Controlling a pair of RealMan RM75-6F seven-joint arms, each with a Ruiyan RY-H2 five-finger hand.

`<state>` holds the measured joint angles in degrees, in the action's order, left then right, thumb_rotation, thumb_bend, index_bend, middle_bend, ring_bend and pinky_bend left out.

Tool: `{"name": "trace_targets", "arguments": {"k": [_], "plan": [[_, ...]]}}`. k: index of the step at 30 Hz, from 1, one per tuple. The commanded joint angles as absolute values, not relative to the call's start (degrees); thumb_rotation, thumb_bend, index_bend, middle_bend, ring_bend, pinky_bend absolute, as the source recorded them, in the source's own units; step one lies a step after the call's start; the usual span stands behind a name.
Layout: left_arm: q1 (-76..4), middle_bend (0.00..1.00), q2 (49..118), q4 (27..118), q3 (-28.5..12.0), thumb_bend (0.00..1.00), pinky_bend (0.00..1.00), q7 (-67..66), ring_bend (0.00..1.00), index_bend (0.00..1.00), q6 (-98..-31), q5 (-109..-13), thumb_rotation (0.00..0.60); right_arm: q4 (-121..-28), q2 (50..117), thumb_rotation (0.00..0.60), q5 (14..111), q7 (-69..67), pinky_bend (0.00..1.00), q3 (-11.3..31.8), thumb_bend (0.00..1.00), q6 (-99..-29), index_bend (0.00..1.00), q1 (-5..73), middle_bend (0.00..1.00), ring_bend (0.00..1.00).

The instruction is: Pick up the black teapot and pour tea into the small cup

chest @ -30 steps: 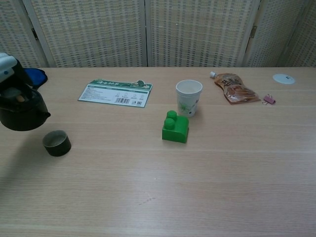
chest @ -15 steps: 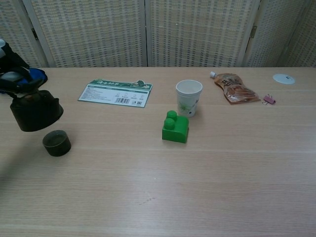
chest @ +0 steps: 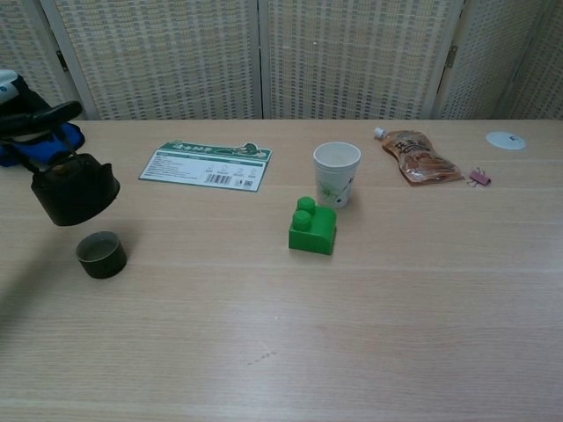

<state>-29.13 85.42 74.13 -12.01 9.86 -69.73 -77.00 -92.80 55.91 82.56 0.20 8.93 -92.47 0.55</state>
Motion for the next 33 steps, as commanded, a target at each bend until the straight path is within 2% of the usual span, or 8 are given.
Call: {"name": "trace_targets", "arguments": {"k": [1, 12, 23, 33], "plan": [[-29.8, 1.00, 86.0, 72.7, -12.3, 0.22, 0.37, 9.7, 0.94, 1.00, -69.0, -76.6, 0.140, -92.8, 55.9, 0.600, 82.5, 0.2, 0.20, 9.0, 0.07, -92.4, 0.10, 0.6, 0.09, 0.08], [-32.0, 0.99, 88.2, 66.2, -12.1, 0.20, 0.32, 5.4, 0.84, 1.00, -64.3, -74.3, 0.127, -93.2, 55.5, 0.600, 82.3, 0.5, 0.20, 9.4, 0.07, -92.7, 0.10, 0.7, 0.09, 0.08], [-34.0, 0.92, 91.4, 60.5, -12.2, 0.20, 0.27, 0.6, 0.77, 0.93, -60.9, -71.9, 0.121, -93.0, 55.5, 0.600, 82.0, 0.4, 0.20, 9.1, 0.07, -92.7, 0.10, 0.3, 0.09, 0.08], [-35.0, 0.89, 93.9, 55.8, -12.6, 0.20, 0.26, -1.3, 0.75, 0.90, -60.5, -71.3, 0.122, -92.4, 55.7, 0.600, 81.5, 0.1, 0.20, 9.1, 0.07, -92.6, 0.10, 0.1, 0.09, 0.08]]}}
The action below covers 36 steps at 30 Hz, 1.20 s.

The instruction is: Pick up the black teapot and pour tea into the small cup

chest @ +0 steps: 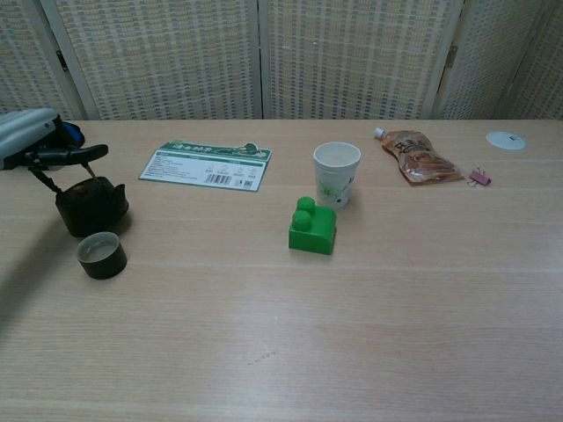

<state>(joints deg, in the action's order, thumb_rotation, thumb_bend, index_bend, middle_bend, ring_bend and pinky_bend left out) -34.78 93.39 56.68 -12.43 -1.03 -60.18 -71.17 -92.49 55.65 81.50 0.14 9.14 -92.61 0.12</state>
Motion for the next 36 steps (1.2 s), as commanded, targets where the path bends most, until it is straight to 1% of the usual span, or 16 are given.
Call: {"name": "trace_targets", "arguments": {"k": [1, 14, 18, 21, 23, 26, 29, 31, 34, 36], "plan": [[-35.1, 0.89, 94.1, 55.4, -12.6, 0.20, 0.26, -1.1, 0.75, 0.90, -60.5, -71.3, 0.121, -92.4, 55.7, 0.600, 81.4, 0.1, 0.20, 9.1, 0.07, -92.6, 0.10, 0.1, 0.09, 0.08], [-35.6, 0.88, 95.6, 52.1, -12.5, 0.20, 0.26, -2.0, 0.73, 0.89, -58.3, -70.1, 0.120, -92.0, 55.9, 0.600, 81.2, 0.1, 0.20, 9.2, 0.07, -92.4, 0.10, 0.1, 0.09, 0.08], [-35.6, 0.85, 95.4, 52.6, -12.3, 0.20, 0.25, -3.0, 0.70, 0.85, -57.6, -69.6, 0.121, -92.0, 56.0, 0.600, 81.2, 0.0, 0.20, 9.1, 0.07, -92.5, 0.10, 0.0, 0.09, 0.08], [-35.4, 0.79, 95.0, 53.6, -12.3, 0.20, 0.25, -4.3, 0.65, 0.78, -57.3, -69.2, 0.113, -92.0, 56.0, 0.600, 81.3, -0.1, 0.20, 9.1, 0.07, -92.6, 0.10, -0.1, 0.09, 0.08], [-35.2, 0.74, 94.7, 54.4, -12.3, 0.20, 0.25, -5.2, 0.59, 0.71, -57.4, -68.9, 0.093, -92.0, 55.9, 0.600, 81.3, -0.1, 0.20, 9.1, 0.07, -92.7, 0.10, -0.1, 0.09, 0.08], [-35.0, 0.65, 94.0, 55.8, -12.3, 0.19, 0.24, -6.5, 0.53, 0.63, -57.3, -68.2, 0.080, -92.0, 56.0, 0.600, 81.4, -0.2, 0.20, 9.1, 0.07, -92.7, 0.10, -0.2, 0.09, 0.08], [-34.7, 0.51, 93.0, 57.8, -12.3, 0.19, 0.20, -7.6, 0.42, 0.52, -57.1, -67.5, 0.070, -91.8, 56.1, 0.600, 81.5, -0.4, 0.20, 9.0, 0.07, -92.6, 0.10, -0.1, 0.09, 0.08], [-34.4, 0.41, 92.1, 59.4, -12.5, 0.19, 0.14, -8.3, 0.32, 0.44, -57.2, -67.0, 0.067, -91.8, 56.1, 0.600, 81.6, -0.4, 0.20, 9.0, 0.07, -92.6, 0.10, -0.1, 0.09, 0.08], [-33.8, 0.33, 90.9, 61.9, -12.9, 0.19, 0.09, -8.2, 0.27, 0.38, -58.2, -66.6, 0.070, -91.7, 56.1, 0.600, 81.6, -0.5, 0.20, 9.1, 0.07, -92.5, 0.10, 0.0, 0.09, 0.08], [-32.9, 0.31, 89.6, 64.3, -13.3, 0.19, 0.09, -7.7, 0.26, 0.37, -59.5, -66.4, 0.069, -91.7, 56.1, 0.600, 81.6, -0.6, 0.20, 9.1, 0.07, -92.2, 0.10, 0.1, 0.09, 0.08]]}}
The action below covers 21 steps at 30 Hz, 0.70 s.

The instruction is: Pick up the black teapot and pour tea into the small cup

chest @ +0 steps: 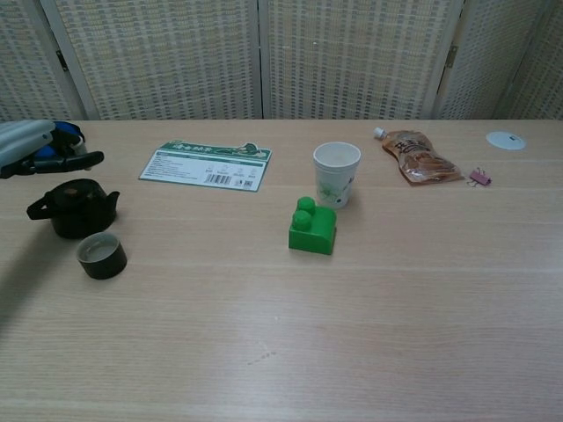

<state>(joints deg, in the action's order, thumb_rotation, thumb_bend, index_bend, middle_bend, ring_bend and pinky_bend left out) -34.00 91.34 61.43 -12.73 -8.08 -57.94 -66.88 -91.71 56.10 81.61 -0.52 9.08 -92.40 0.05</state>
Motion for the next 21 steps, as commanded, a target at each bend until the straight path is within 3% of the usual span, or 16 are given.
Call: {"name": "trace_targets", "arguments": {"k": [1, 7, 11, 21], "plan": [[-32.5, 0.31, 89.0, 65.4, -13.4, 0.19, 0.09, -7.6, 0.26, 0.37, -60.1, -66.2, 0.069, -91.6, 56.0, 0.600, 81.6, -0.6, 0.20, 9.0, 0.07, -92.1, 0.10, 0.1, 0.09, 0.08], [-28.4, 0.31, 83.7, 74.8, -13.1, 0.19, 0.09, -8.2, 0.26, 0.35, -65.7, -66.5, 0.100, -91.9, 55.1, 0.600, 83.0, -2.7, 0.20, 7.9, 0.07, -89.8, 0.10, 0.8, 0.10, 0.08], [-25.1, 0.31, 80.0, 81.5, -12.0, 0.19, 0.09, -9.3, 0.26, 0.35, -70.1, -67.3, 0.207, -91.7, 54.9, 0.600, 84.5, -3.8, 0.20, 7.1, 0.08, -88.5, 0.10, 1.4, 0.11, 0.08], [-18.2, 0.31, 73.7, 92.9, -7.1, 0.19, 0.09, -11.6, 0.26, 0.35, -79.5, -73.5, 0.294, -91.8, 55.6, 0.600, 89.3, -5.8, 0.20, 4.5, 0.10, -86.3, 0.10, 3.0, 0.13, 0.08]]}}
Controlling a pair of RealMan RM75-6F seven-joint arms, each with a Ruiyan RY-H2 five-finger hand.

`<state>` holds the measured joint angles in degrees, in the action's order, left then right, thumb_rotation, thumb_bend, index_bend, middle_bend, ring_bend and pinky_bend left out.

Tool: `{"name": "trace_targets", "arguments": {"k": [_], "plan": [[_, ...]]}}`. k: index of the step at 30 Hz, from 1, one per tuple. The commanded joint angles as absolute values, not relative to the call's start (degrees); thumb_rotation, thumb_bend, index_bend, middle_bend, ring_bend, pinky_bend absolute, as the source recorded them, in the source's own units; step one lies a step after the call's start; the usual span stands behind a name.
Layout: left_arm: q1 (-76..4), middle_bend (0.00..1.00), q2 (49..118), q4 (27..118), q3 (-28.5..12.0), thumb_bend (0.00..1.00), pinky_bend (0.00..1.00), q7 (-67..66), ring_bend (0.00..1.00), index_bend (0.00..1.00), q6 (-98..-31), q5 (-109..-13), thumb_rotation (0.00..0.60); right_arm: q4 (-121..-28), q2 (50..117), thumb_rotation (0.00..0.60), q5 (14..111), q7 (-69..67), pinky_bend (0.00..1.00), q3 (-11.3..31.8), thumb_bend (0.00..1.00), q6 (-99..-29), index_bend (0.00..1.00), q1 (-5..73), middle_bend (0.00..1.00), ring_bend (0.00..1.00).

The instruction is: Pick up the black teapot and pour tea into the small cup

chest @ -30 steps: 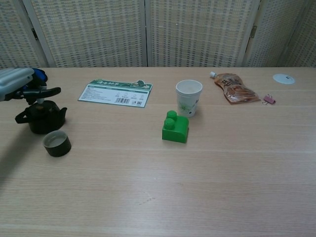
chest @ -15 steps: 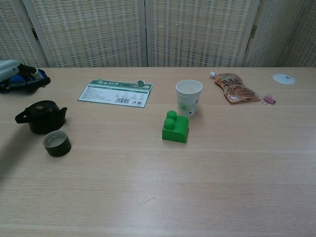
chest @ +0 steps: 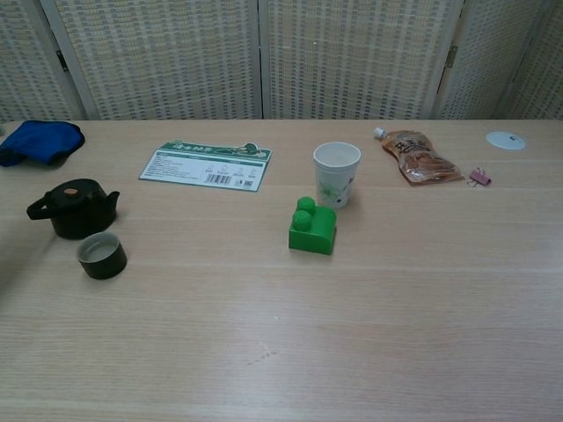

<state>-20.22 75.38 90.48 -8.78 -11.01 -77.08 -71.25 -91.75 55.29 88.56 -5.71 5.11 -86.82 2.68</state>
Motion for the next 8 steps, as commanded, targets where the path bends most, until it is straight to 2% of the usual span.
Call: {"name": "trace_targets", "arguments": {"k": [1, 5, 8], "plan": [[-17.6, 0.31, 73.3, 93.6, -6.6, 0.19, 0.09, -11.9, 0.26, 0.35, -80.4, -74.5, 0.297, -91.9, 55.7, 0.600, 89.6, -5.8, 0.20, 4.3, 0.10, -86.1, 0.10, 3.1, 0.13, 0.08], [-15.3, 0.31, 72.6, 95.5, -4.6, 0.19, 0.09, -13.4, 0.26, 0.35, -84.4, -78.4, 0.334, -92.2, 56.4, 0.600, 90.3, -5.4, 0.20, 3.4, 0.11, -85.8, 0.10, 3.1, 0.14, 0.08], [-13.9, 0.31, 72.2, 96.7, -3.7, 0.19, 0.09, -14.4, 0.26, 0.35, -86.3, -79.9, 0.341, -92.1, 56.9, 0.600, 90.6, -5.2, 0.20, 2.9, 0.11, -85.6, 0.10, 3.1, 0.14, 0.08]]}}
